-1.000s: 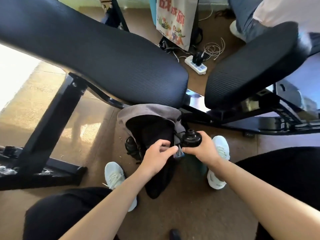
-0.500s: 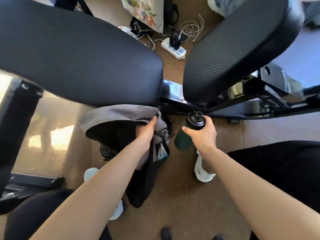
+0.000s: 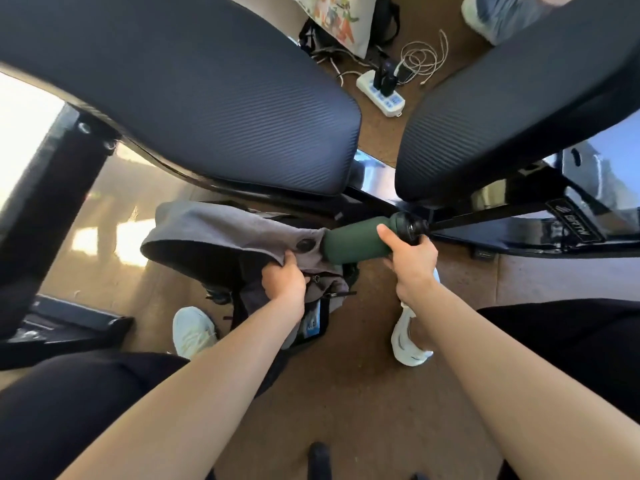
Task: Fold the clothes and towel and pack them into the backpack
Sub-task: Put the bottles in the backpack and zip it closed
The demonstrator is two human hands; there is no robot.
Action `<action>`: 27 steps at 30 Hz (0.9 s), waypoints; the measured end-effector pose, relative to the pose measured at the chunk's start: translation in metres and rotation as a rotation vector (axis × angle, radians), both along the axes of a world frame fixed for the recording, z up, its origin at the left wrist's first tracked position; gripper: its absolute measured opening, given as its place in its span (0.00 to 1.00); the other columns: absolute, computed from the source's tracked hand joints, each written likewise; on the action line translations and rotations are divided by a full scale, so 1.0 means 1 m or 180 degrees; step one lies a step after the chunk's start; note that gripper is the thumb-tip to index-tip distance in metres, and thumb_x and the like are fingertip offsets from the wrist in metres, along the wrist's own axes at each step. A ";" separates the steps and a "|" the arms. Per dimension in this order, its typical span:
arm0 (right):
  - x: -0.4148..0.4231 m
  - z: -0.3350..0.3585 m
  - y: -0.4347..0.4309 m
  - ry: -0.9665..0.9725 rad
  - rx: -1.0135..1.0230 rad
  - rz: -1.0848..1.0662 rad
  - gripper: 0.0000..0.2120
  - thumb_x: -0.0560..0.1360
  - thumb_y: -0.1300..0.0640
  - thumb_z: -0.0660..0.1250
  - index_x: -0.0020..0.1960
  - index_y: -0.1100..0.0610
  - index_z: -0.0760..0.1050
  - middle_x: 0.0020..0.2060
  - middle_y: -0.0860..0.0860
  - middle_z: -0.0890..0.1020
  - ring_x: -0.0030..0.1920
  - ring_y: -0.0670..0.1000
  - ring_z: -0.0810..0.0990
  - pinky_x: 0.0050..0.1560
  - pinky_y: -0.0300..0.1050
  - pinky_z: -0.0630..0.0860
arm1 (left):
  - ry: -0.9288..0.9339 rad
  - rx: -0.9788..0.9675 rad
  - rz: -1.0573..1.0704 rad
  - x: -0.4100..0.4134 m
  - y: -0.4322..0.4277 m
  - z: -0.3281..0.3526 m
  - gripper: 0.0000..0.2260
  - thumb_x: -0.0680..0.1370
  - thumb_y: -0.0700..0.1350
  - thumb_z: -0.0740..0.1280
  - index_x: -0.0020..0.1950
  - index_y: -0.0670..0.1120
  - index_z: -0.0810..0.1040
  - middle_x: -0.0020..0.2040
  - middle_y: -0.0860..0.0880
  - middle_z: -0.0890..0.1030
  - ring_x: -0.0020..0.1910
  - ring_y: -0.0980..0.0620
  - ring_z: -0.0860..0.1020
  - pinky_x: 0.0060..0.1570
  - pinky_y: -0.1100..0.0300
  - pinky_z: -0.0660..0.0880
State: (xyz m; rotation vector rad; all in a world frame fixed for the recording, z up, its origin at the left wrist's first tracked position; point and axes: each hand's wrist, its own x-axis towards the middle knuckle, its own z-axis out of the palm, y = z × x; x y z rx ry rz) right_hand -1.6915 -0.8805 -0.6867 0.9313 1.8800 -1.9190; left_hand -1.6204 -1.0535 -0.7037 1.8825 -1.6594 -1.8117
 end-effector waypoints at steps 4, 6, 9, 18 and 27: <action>-0.002 -0.021 0.009 -0.0831 -0.0696 -0.0074 0.19 0.71 0.54 0.79 0.56 0.58 0.75 0.53 0.54 0.82 0.51 0.57 0.85 0.47 0.51 0.85 | 0.0185 0.0157 0.0206 0.018 -0.004 0.006 0.12 0.82 0.50 0.67 0.58 0.45 0.69 0.44 0.52 0.76 0.41 0.52 0.81 0.48 0.54 0.83; 0.000 -0.028 0.014 -0.1008 -0.0776 0.0042 0.26 0.71 0.53 0.80 0.63 0.61 0.74 0.57 0.57 0.82 0.52 0.58 0.85 0.45 0.51 0.84 | 0.0300 0.0137 0.0151 0.024 -0.007 0.009 0.11 0.82 0.49 0.68 0.59 0.46 0.70 0.44 0.53 0.76 0.42 0.53 0.80 0.49 0.54 0.83; 0.000 -0.031 0.017 -0.0982 -0.0528 0.0061 0.26 0.72 0.55 0.79 0.63 0.63 0.73 0.57 0.56 0.81 0.53 0.59 0.83 0.54 0.55 0.83 | 0.0455 0.0139 0.0058 0.031 -0.014 0.010 0.11 0.82 0.48 0.68 0.61 0.48 0.69 0.46 0.54 0.76 0.43 0.56 0.78 0.51 0.54 0.83; 0.039 -0.025 -0.001 0.1238 0.1977 0.1928 0.33 0.70 0.51 0.80 0.70 0.52 0.68 0.63 0.49 0.79 0.64 0.50 0.77 0.67 0.48 0.74 | 0.0661 0.0071 -0.0360 0.035 -0.002 0.015 0.06 0.82 0.47 0.68 0.49 0.56 0.72 0.49 0.54 0.77 0.56 0.48 0.80 0.57 0.47 0.82; 0.016 -0.002 0.007 0.0532 0.0990 0.0230 0.27 0.70 0.48 0.79 0.64 0.51 0.71 0.50 0.41 0.77 0.59 0.49 0.78 0.60 0.44 0.75 | 0.0605 0.0078 -0.0578 0.035 -0.006 0.010 0.09 0.82 0.48 0.68 0.44 0.56 0.72 0.46 0.53 0.79 0.49 0.51 0.80 0.59 0.43 0.81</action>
